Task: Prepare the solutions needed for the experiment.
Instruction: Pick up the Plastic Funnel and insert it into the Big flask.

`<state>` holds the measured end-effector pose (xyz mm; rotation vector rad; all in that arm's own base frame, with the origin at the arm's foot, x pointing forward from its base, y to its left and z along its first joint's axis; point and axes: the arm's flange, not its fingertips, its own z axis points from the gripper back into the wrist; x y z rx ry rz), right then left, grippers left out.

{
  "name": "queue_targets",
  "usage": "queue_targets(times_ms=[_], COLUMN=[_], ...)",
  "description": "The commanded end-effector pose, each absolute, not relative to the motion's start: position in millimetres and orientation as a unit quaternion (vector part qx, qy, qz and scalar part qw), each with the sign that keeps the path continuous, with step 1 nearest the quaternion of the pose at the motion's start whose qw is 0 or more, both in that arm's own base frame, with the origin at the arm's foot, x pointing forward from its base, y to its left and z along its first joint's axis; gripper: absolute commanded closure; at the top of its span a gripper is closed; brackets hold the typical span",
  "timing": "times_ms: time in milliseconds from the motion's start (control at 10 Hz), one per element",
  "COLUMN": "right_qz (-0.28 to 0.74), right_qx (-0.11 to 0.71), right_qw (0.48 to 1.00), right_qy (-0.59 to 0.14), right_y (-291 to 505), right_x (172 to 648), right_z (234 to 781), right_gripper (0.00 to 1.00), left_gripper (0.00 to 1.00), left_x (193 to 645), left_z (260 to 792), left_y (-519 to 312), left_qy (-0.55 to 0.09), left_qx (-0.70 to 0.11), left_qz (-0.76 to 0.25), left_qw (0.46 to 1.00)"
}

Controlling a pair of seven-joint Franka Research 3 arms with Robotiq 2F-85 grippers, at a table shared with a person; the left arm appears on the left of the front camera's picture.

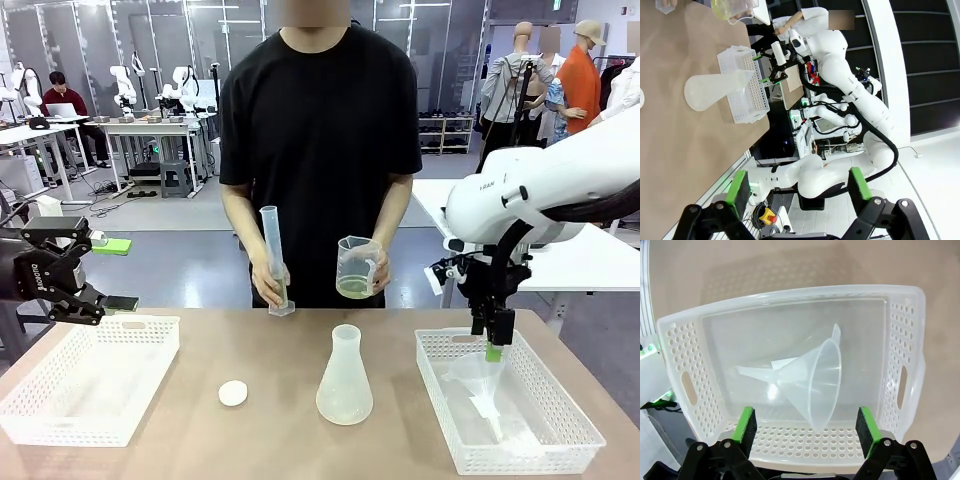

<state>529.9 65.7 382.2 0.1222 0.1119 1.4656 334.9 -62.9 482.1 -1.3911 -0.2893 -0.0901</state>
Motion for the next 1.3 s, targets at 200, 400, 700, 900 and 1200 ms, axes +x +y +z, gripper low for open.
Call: queue_targets(times_ms=[200,400,700,900,1200], right_qz=[0.686,0.691,0.696,0.692,0.697], right_qx=[0.086,0.101,0.111,0.113,0.124], right_qw=[0.718,0.711,0.707,0.71,0.702], right_qy=[0.076,0.077,0.061,0.072,0.07], right_y=[59.0,56.2,51.2,49.5,50.9], right_x=[546.3,546.9,547.1,548.5,548.8], right_z=[357.0,348.9,346.6,345.1,344.4], right_gripper=[0.0,0.0,0.37,0.56,0.63], left_gripper=[0.0,0.0,0.0,0.0,0.0], left_x=[335.7,335.7,335.7,335.7,335.7], left_z=[483.6,483.6,483.6,483.6,483.6], left_y=[-64.5,-64.5,-64.5,-64.5,-64.5], left_qy=[-0.133,-0.133,-0.133,-0.133,-0.133], left_qx=[-0.646,-0.646,-0.646,-0.646,-0.646], left_qz=[-0.043,-0.043,-0.043,-0.043,-0.043], left_qw=[0.751,0.751,0.751,0.751,0.751])
